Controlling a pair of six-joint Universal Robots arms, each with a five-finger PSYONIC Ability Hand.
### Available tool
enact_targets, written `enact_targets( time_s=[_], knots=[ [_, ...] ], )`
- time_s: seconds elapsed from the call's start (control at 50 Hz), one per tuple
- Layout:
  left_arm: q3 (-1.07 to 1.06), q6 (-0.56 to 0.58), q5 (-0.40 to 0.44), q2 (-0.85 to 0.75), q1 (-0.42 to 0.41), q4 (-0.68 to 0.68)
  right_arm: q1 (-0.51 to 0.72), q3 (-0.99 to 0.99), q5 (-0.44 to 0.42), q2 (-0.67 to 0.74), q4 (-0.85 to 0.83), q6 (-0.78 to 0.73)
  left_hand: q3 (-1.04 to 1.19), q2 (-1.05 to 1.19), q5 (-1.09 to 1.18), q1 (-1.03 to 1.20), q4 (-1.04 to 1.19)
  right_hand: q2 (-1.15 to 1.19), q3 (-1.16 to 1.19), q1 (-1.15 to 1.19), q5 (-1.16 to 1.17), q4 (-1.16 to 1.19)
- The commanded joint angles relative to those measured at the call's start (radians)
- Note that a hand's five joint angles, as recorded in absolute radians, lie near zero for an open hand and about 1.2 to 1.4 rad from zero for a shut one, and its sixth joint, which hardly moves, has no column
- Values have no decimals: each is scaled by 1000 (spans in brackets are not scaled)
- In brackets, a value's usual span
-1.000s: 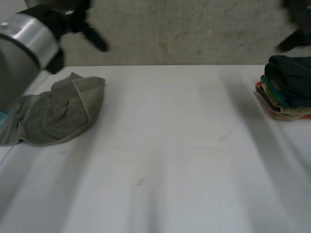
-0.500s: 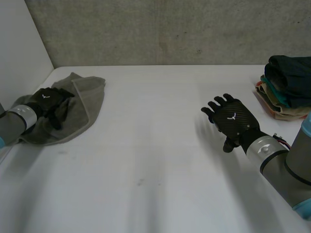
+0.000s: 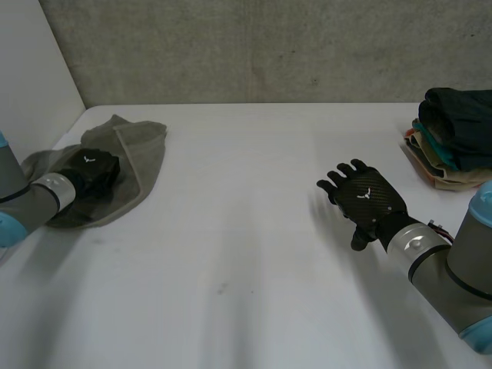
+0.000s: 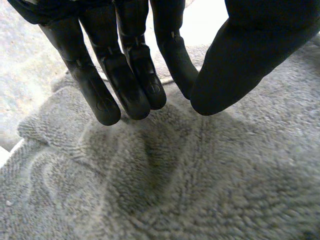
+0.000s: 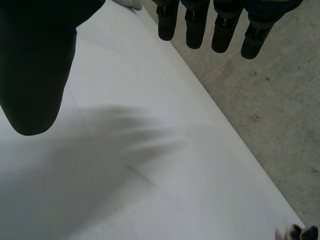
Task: Fold the laundry.
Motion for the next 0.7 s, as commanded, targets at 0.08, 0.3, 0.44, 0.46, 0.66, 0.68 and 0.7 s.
enact_targets(
  time_s=[0.08,0.3,0.44,0.46,0.66,0.68,0.7],
  knots=[
    [-30,-11,-57,25,-36,24,0,3,2,0,0,-3,-311,-316,-289,-297,-319,-37,-38,-53,-48,-36],
    [-269,-57,-183,242,-56,-36,2,4,2,0,0,-2,-636,-641,-614,-621,-643,-37,-38,-53,-48,-36],
    [-327,-57,-261,239,-64,-15,6,12,0,1,0,-5,-645,-650,-623,-630,-652,-37,-38,-53,-48,-36],
    [-327,-57,-261,237,-62,-11,8,12,0,1,0,-5,-645,-650,-623,-630,-652,-37,-38,-53,-48,-36],
    [-282,-57,-269,173,-44,24,9,17,0,4,0,-8,-621,-626,-599,-607,-629,-37,-38,-53,-48,-36],
    [-275,-56,-269,168,-44,24,8,17,0,4,0,-8,-613,-617,-591,-598,-620,-37,-38,-53,-48,-36],
    [-271,-56,-269,163,-44,24,8,17,-2,4,0,-8,-589,-594,-567,-574,-597,-37,-38,-53,-48,-36]
  ],
)
